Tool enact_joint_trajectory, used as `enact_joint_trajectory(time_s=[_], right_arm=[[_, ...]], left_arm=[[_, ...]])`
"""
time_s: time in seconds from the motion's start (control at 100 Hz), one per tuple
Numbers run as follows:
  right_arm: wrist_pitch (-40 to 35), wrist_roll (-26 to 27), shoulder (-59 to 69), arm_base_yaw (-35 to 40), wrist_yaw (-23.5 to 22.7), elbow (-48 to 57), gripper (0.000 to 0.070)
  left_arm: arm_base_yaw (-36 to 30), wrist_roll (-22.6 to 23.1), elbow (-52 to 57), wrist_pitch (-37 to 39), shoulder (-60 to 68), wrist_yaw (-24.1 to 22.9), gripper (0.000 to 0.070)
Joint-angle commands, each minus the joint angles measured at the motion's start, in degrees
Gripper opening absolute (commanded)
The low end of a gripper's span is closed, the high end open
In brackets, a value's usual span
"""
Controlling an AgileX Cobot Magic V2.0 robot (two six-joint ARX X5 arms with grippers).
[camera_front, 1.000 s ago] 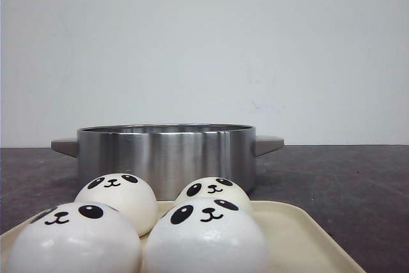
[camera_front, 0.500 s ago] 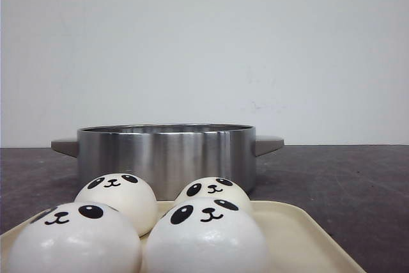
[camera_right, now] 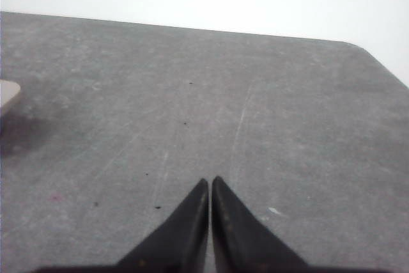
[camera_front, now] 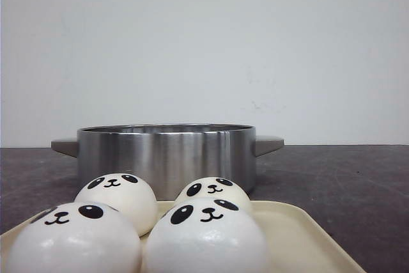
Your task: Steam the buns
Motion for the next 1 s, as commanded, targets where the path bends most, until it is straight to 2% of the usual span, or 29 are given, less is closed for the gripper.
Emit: enact_joint_trajectory(time_s=[0.0, 0.11, 0.22, 0.33, 0.44, 0.52, 0.6, 0.72, 0.84, 0.92, 0.96, 0.99], right_arm=[[1.66, 5.33, 0.02, 0.17, -0.22, -0.11, 0.0007], [5.18, 13.42, 0.02, 0.17, -0.85, -0.11, 0.0007], [8.35, 19.02, 0.02, 0.17, -1.6, -0.11, 0.0007], [8.92, 24.09, 0.02, 0.17, -4.61, 1.31, 0.0007], [5.22, 26.56, 0.31, 0.17, -8.63, 6.25, 0.0006], [0.33, 25.97, 2.01, 0.17, -10.51, 12.37, 0.0006], [-4.66, 22.36, 5.31, 0.17, -12.66, 19.85, 0.0006], [-11.26, 15.45, 11.93, 0.17, -15.28, 31.93, 0.0006], [-14.36, 10.4, 17.97, 0.17, -15.34, 42.86, 0.0006], [-14.47, 8.81, 21.46, 0.17, -15.34, 48.48, 0.0006], [-14.51, 8.61, 23.1, 0.17, -15.52, 50.82, 0.0009], [-14.53, 8.63, 24.24, 0.17, -16.04, 52.35, 0.0035]], left_arm=[[0.04, 0.85, -1.01, -0.02, -0.04, -0.15, 0.0003], [0.04, -3.67, -0.83, -0.22, -0.04, -0.02, 0.0003], [0.04, -9.31, -0.48, -0.63, -0.04, 1.27, 0.0002], [0.04, -14.25, 2.03, -1.03, -0.02, 5.35, 0.0003], [0.04, -14.84, 7.02, -2.23, 0.55, 11.72, 0.0006], [0.04, -14.71, 13.35, -5.44, 2.75, 15.02, 0.0007], [-0.07, -13.25, 20.83, -9.97, 6.84, 16.11, 0.0007], [-0.79, -7.04, 31.87, -15.78, 14.53, 16.11, 0.0007], [-2.12, 0.07, 41.03, -18.91, 22.03, 16.26, 0.0007], [-2.84, 1.14, 45.48, -19.65, 26.4, 16.39, 0.0009], [-3.06, 1.11, 47.39, -19.65, 28.35, 16.96, 0.0041], [-3.19, 0.98, 48.68, -19.63, 29.62, 17.42, 0.0101]])
